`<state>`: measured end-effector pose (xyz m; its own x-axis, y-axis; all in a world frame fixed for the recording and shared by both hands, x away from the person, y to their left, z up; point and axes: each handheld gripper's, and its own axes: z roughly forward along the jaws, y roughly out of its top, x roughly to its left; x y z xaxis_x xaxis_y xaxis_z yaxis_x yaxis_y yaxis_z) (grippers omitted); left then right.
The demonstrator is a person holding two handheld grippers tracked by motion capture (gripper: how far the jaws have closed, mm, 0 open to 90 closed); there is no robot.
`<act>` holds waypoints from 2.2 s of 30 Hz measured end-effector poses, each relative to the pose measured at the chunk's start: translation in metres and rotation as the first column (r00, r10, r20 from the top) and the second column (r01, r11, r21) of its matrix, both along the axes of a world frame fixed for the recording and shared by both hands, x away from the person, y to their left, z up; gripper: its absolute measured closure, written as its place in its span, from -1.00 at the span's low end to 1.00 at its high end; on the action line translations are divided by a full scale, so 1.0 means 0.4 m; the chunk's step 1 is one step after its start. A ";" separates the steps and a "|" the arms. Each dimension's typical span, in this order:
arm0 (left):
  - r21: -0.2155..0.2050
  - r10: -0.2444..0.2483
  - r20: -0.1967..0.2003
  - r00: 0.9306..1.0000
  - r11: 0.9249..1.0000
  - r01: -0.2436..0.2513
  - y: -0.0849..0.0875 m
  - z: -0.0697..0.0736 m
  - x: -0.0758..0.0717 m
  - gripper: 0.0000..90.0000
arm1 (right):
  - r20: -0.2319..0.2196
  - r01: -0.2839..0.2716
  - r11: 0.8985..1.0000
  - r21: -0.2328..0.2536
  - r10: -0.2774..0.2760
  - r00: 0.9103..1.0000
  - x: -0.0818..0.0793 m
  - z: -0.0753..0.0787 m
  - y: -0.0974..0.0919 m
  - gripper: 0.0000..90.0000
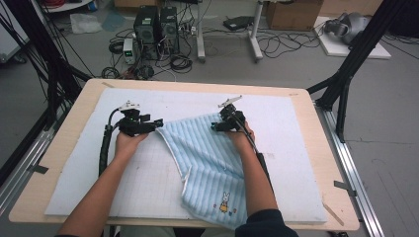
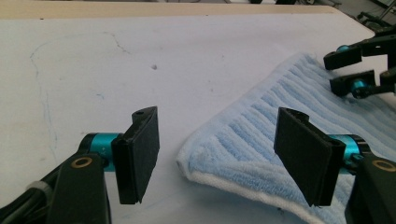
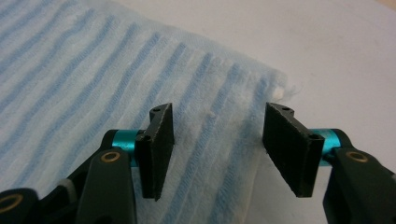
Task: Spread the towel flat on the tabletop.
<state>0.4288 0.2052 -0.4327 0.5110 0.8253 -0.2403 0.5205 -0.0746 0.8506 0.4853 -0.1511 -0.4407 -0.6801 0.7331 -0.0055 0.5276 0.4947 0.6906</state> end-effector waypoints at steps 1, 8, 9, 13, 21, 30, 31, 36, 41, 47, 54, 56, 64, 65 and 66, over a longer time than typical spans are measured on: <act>-0.003 0.002 -0.001 1.000 1.000 -0.002 0.001 0.000 -0.002 -0.30 | 0.006 -0.002 1.000 -0.004 0.002 1.000 0.003 0.001 0.002 0.27; 0.013 0.020 -0.010 1.000 1.000 -0.020 0.015 -0.009 -0.017 -0.29 | -0.014 0.052 0.997 -0.049 -0.052 0.999 0.037 0.014 0.014 0.93; 0.012 0.023 -0.014 1.000 1.000 -0.023 0.017 -0.009 -0.023 -0.29 | -0.004 0.066 0.996 -0.053 -0.067 0.998 0.041 0.013 0.010 0.93; 0.009 0.022 0.003 1.000 1.000 -0.022 0.023 0.000 -0.044 -0.28 | 0.045 0.212 0.977 0.009 -0.213 0.976 0.060 0.012 -0.034 0.93; -0.005 0.006 -0.009 1.000 1.000 -0.006 0.016 0.002 -0.054 -0.28 | 0.120 0.414 0.910 0.017 -0.413 0.903 0.063 0.026 -0.090 0.82; -0.019 -0.068 -0.044 0.997 0.998 0.068 -0.056 -0.022 -0.050 -0.14 | 0.111 0.318 0.938 0.137 -0.334 0.936 0.010 0.084 -0.100 0.02; -0.025 -0.074 -0.045 0.996 0.997 0.073 -0.068 -0.025 -0.050 -0.11 | 0.107 0.307 0.941 0.142 -0.323 0.940 0.000 0.090 -0.106 -0.03; -0.019 -0.121 -0.076 0.990 0.993 0.120 -0.126 -0.046 -0.051 -0.09 | 0.101 0.239 0.958 0.160 -0.257 0.961 -0.065 0.105 -0.147 -0.09; -0.004 -0.124 -0.077 0.989 0.992 0.124 -0.158 -0.046 -0.056 -0.12 | 0.118 0.222 0.961 0.165 -0.243 0.963 -0.133 0.109 -0.194 -0.11; 0.112 -0.166 -0.086 0.982 0.978 0.176 -0.234 -0.043 -0.057 -0.11 | 0.124 0.241 0.956 0.168 -0.263 0.957 -0.183 0.097 -0.241 -0.11; 0.282 -0.132 -0.042 0.990 0.949 0.138 -0.269 -0.036 -0.062 0.55 | 0.114 0.271 0.945 0.183 -0.294 0.949 -0.209 0.088 -0.280 -0.12; 0.287 -0.136 -0.034 0.990 0.948 0.140 -0.273 -0.037 -0.060 0.87 | 0.110 0.272 0.945 0.182 -0.294 0.949 -0.211 0.087 -0.281 -0.13; 0.212 -0.038 -0.035 0.999 0.976 0.044 -0.212 -0.046 -0.013 0.92 | 0.088 0.229 0.959 0.167 -0.246 0.965 -0.224 0.067 -0.251 -0.12; 0.201 -0.027 -0.042 0.999 0.979 0.035 -0.199 -0.046 -0.008 0.92 | 0.094 0.217 0.962 0.165 -0.234 0.968 -0.225 0.064 -0.246 -0.12; 0.210 -0.017 -0.040 0.999 0.977 0.025 -0.185 -0.044 -0.003 0.92 | 0.090 0.213 0.963 0.163 -0.229 0.969 -0.227 0.062 -0.240 -0.12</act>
<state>0.4275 0.1311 -0.4504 0.5225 0.8487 -0.0824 0.5488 -0.2607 0.7943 0.3944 -0.2472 -0.4158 -0.5025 0.8630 0.0526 0.5305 0.2598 0.8069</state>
